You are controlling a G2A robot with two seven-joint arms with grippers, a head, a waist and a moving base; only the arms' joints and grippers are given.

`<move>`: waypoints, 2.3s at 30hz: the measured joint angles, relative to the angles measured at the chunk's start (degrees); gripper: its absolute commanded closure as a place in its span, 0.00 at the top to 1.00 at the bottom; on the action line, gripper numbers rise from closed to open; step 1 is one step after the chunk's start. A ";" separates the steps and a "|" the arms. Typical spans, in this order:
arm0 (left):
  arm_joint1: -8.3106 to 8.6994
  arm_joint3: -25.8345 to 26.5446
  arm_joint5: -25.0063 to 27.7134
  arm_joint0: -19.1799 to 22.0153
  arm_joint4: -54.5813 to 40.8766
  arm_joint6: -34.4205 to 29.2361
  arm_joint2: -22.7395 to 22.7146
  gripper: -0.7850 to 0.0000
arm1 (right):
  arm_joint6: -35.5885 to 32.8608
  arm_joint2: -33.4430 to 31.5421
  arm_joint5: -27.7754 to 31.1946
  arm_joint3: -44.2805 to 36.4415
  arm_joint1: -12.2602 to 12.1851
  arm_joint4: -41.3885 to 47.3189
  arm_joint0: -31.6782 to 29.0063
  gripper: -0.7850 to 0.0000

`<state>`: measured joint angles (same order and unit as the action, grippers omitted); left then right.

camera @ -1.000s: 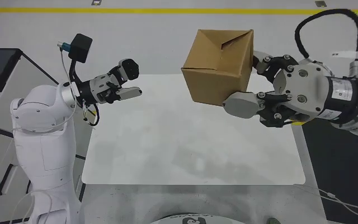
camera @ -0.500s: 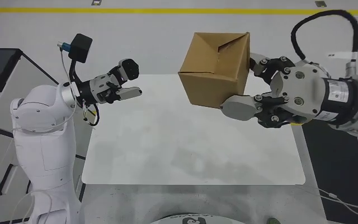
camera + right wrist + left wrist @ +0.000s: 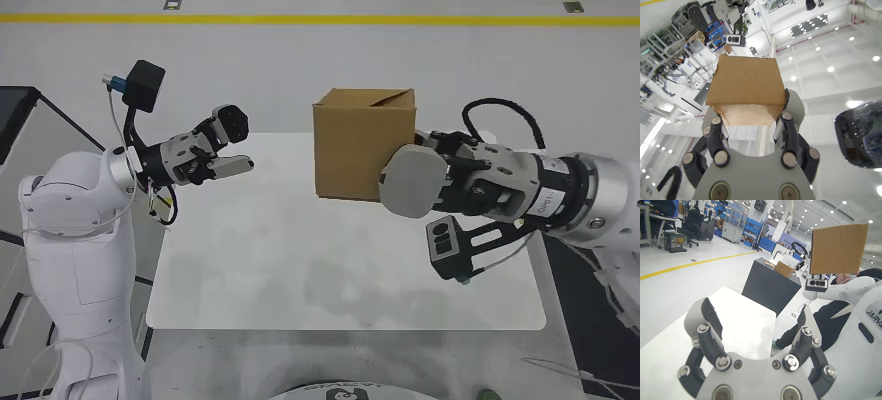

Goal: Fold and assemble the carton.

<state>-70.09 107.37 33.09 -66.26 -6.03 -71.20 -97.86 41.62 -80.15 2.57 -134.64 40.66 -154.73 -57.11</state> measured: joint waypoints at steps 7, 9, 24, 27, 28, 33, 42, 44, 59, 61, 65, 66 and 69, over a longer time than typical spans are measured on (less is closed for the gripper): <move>0.00 0.00 0.00 0.00 0.00 0.00 0.00 1.00 | -1.69 -1.11 6.30 0.03 0.15 6.94 -2.93 0.00; 0.00 0.00 0.00 0.00 0.00 0.00 0.00 1.00 | -1.71 -1.11 6.15 0.04 0.15 6.90 -2.92 0.00; 0.00 0.00 0.00 0.00 0.00 0.00 0.00 1.00 | 4.76 0.37 8.19 13.79 1.09 24.87 0.84 0.00; 0.00 0.00 0.00 0.00 0.00 0.00 0.00 1.00 | 7.48 2.24 10.70 18.11 1.53 30.63 3.12 0.00; 0.00 0.00 0.00 0.00 0.00 0.00 0.00 1.00 | 8.89 3.16 12.02 19.48 1.71 33.04 4.09 0.00; 0.00 0.00 0.00 0.00 0.00 0.00 0.00 1.00 | 10.51 6.64 16.93 25.10 2.59 40.81 7.83 0.00; 0.00 0.00 0.00 0.00 0.00 0.00 0.00 1.00 | 11.82 8.33 18.71 26.81 2.97 43.58 9.42 0.00; 0.00 0.00 0.00 0.00 0.00 0.00 0.00 1.00 | 11.70 8.39 18.55 26.86 3.03 43.75 9.25 0.00; 0.00 0.00 0.00 0.00 0.00 0.00 0.00 1.00 | 33.95 11.55 9.30 33.04 5.28 56.65 7.99 0.00; 0.00 0.00 0.00 0.00 0.00 0.00 0.00 1.00 | 33.73 11.50 9.32 33.01 5.27 56.61 7.97 0.00; 0.00 0.00 0.00 0.00 0.00 0.00 0.00 1.00 | 33.64 11.47 9.30 32.99 5.26 56.63 7.93 0.00; 0.00 0.00 0.00 0.00 0.00 0.00 0.00 1.00 | 33.42 11.46 9.25 32.84 5.27 56.67 7.76 0.00; 0.00 0.00 0.00 0.00 0.00 0.00 0.00 1.00 | 33.07 11.42 8.98 31.67 5.49 58.24 6.70 0.00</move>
<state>-70.09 107.37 33.09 -66.26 -6.03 -71.20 -97.86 74.69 -68.73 11.54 -102.97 46.15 -96.49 -50.42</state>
